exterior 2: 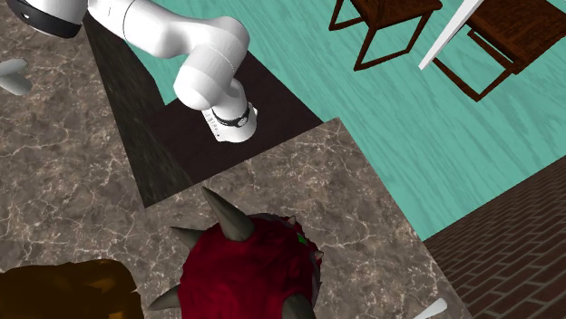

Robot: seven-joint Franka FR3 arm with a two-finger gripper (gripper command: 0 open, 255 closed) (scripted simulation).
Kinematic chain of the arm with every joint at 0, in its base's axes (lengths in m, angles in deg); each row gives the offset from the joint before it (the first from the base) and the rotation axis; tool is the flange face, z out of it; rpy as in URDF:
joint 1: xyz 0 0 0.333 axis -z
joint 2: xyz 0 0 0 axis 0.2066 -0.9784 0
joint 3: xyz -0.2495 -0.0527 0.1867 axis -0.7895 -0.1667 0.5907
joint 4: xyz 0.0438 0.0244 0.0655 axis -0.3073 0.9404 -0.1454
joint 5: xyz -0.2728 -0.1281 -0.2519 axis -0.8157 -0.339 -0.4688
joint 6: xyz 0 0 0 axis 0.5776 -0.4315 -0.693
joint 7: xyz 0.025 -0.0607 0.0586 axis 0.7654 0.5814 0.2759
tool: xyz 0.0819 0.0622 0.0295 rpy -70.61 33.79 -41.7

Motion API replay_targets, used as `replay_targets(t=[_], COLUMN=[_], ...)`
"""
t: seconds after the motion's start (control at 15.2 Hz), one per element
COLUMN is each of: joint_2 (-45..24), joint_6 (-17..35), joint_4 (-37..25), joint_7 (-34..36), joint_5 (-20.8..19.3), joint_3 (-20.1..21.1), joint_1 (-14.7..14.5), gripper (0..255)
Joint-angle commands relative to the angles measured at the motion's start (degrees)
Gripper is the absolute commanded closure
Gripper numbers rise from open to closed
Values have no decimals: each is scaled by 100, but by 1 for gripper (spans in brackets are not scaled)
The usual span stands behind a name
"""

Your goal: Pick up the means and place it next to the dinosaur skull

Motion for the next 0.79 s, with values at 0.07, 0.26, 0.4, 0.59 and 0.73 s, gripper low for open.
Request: replay_targets(t=[0.07,0.26,0.4,0.59,0.73], joint_2=[-78,-88,84,336,499], joint_6=[-126,-128,-69,15,68], joint_4=[-531,-836,-596,-255,-37], joint_7=[-716,-1247,-1170,-1068,-1009], joint_5=[-604,-1047,-1040,-1044,-1054], joint_3=[-160,-317,-329,-355,-377], joint_1=[-91,-129,-70,13,66], gripper=[255,255,255,255,255])
